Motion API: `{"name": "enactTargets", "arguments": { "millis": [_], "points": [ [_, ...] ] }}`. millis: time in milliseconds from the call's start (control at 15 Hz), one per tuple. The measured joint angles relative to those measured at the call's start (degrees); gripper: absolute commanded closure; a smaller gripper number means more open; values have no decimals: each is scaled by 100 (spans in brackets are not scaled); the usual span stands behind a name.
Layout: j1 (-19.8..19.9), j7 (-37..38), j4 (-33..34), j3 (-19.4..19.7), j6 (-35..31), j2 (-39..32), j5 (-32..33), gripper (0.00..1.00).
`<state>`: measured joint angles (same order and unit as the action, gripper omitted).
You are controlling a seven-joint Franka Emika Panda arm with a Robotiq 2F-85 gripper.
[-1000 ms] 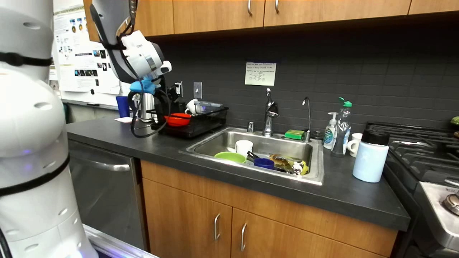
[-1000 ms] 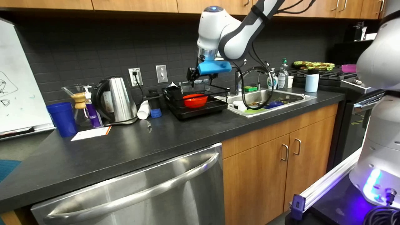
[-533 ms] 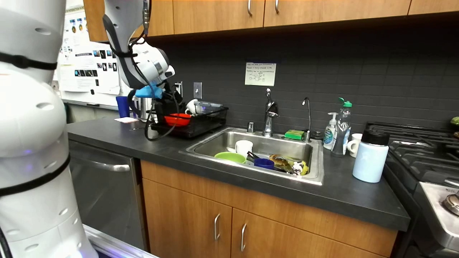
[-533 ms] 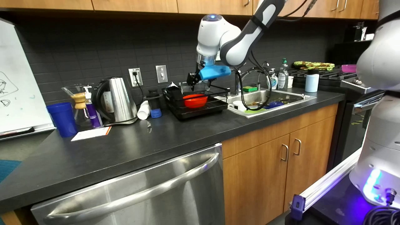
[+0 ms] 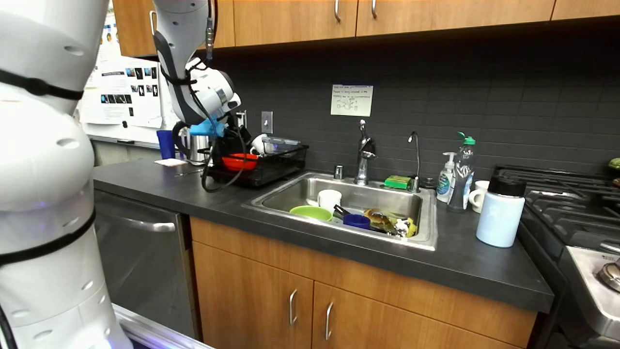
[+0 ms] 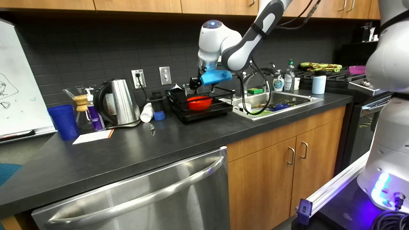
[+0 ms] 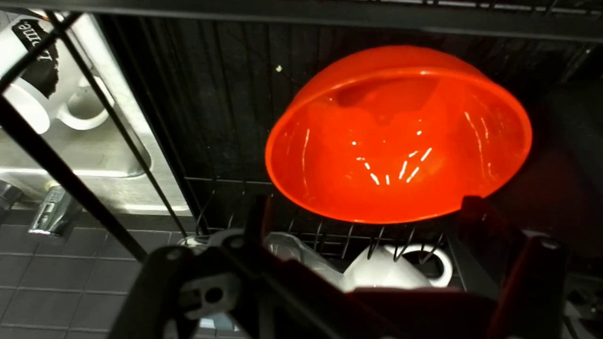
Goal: Put the orange bowl in the black drying rack on the right, remove the orange bowl from the drying rack and put it on the counter again
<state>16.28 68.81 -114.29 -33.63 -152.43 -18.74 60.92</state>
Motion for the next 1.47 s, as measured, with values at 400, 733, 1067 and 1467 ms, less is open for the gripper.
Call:
{"name": "enactTargets", "arguments": {
  "millis": [400, 733, 1067, 1467],
  "points": [
    [-581, 37, 451, 582, 226, -352, 138, 0],
    [-1217, 30, 724, 1380, 236, -502, -27, 0],
    [-1193, 36, 798, 1466, 244, -592, -27, 0],
    [-1381, 23, 783, 1664, 164, -661, -184, 0]
  ]
}}
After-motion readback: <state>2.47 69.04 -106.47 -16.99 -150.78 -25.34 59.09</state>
